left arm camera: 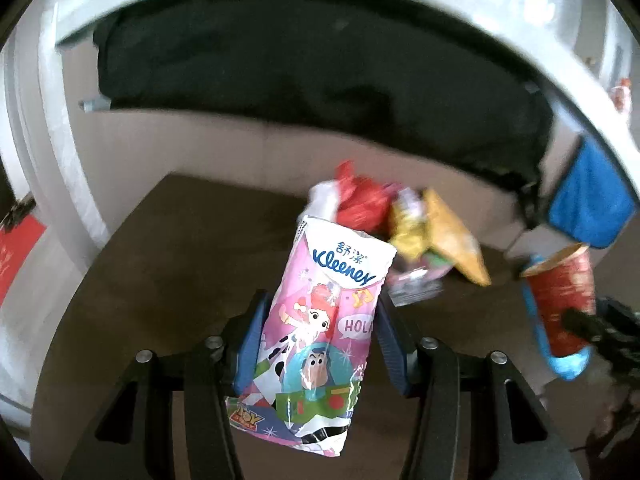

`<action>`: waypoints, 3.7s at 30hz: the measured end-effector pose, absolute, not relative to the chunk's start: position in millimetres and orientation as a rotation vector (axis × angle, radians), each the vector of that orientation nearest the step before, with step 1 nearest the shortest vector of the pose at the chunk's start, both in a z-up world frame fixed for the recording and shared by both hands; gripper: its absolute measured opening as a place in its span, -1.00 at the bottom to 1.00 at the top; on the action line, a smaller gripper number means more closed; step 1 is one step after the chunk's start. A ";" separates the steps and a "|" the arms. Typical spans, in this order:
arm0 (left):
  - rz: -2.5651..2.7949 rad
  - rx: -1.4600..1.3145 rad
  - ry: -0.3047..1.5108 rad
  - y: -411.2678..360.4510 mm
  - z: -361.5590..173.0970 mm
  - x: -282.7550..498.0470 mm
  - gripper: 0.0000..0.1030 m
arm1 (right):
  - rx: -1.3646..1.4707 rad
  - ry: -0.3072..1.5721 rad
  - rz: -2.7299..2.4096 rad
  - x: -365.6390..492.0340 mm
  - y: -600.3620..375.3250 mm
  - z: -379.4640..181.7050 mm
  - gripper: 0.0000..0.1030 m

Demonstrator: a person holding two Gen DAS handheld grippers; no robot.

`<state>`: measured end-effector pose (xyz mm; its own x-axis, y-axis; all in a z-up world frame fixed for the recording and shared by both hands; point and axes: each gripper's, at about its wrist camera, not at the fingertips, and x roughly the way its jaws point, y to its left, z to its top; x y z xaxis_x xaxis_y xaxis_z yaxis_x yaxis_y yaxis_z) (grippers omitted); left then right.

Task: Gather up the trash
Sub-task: 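Grasp the pink Kleenex tissue pack with the left gripper while the right gripper grasps the red paper cup, then carry the tissue pack and red cup over the blue bin and release both, then move both tools back over the remaining trash on the table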

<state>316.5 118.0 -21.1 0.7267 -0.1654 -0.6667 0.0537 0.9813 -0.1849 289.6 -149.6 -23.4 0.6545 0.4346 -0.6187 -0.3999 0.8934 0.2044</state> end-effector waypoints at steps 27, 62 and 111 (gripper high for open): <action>-0.461 -0.099 0.480 -100.4 71.9 244.4 0.02 | 0.142 0.426 0.167 207.1 -320.9 51.8 0.08; -0.583 -0.102 0.679 -217.4 -18.8 324.8 0.02 | 0.271 0.557 0.054 244.8 -425.8 -39.1 0.09; -0.226 -0.178 0.735 44.5 -37.6 341.3 0.94 | 0.111 0.591 0.236 262.4 -270.8 -11.1 0.39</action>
<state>341.3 44.5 -37.6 0.7195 -0.2655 -0.6417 0.1414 0.9607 -0.2389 262.4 -270.8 -11.1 0.8045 0.2518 -0.5380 -0.1886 0.9671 0.1707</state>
